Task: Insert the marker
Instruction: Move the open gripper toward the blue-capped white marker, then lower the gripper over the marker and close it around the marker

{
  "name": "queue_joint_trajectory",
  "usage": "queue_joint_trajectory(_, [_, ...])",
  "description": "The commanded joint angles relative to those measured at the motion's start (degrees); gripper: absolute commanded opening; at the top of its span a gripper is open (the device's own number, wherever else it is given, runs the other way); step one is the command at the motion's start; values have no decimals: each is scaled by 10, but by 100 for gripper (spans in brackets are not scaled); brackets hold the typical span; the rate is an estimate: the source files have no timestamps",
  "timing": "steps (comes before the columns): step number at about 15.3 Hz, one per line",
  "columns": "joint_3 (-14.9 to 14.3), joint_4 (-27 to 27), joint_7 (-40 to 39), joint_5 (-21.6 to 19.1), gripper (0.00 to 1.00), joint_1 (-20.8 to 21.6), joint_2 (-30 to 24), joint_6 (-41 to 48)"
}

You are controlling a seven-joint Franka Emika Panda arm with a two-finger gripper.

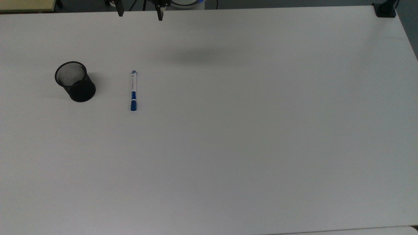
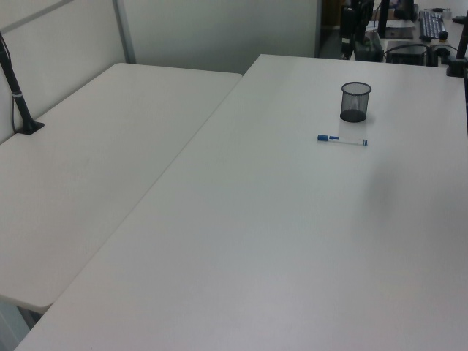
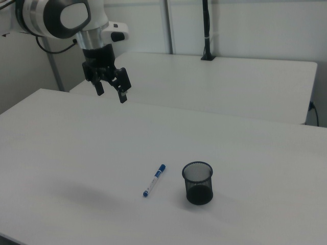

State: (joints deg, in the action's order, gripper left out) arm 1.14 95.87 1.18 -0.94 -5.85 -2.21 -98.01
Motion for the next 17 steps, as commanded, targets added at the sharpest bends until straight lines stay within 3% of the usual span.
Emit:
queue_joint_trajectory(1, [-6, -3, -89, 4, 100, -6, -1, -1])
queue_joint_trajectory(5, [-7, 11, -166, 14, 100, -16, 4, -6])
queue_joint_trajectory(8, [-5, 14, -160, 76, 100, -15, 31, -40])
queue_joint_trajectory(17, [-12, 56, -79, 85, 100, -36, 124, -178])
